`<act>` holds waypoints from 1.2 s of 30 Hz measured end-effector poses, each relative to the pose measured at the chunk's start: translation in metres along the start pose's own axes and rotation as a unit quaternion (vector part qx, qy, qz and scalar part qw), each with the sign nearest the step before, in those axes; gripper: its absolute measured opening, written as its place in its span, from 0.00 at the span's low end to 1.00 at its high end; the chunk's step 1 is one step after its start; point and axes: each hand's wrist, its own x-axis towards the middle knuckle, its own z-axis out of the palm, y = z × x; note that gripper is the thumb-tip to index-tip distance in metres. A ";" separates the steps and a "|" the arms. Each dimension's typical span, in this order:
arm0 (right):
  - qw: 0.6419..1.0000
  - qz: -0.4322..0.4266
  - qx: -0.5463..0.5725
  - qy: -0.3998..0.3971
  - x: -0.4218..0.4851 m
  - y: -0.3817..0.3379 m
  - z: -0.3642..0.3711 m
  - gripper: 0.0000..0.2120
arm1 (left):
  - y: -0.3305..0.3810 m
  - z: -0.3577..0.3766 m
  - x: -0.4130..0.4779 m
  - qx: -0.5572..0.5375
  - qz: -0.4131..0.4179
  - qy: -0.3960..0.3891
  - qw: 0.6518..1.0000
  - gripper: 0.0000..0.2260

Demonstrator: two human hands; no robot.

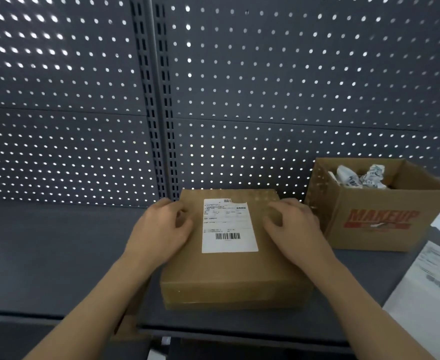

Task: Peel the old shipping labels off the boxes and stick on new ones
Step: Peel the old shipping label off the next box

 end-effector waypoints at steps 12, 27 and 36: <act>0.996 -0.045 -0.075 -0.013 0.064 -0.015 0.037 0.11 | -0.004 0.042 0.088 -0.019 0.174 -0.108 0.979 0.09; 0.971 -0.123 -0.197 0.050 0.050 -0.013 0.047 0.13 | -0.009 0.069 0.101 -0.030 0.194 -0.101 0.975 0.19; 0.977 -0.114 -0.163 0.081 0.059 -0.008 0.054 0.11 | -0.012 0.071 0.099 -0.067 0.183 -0.103 0.975 0.20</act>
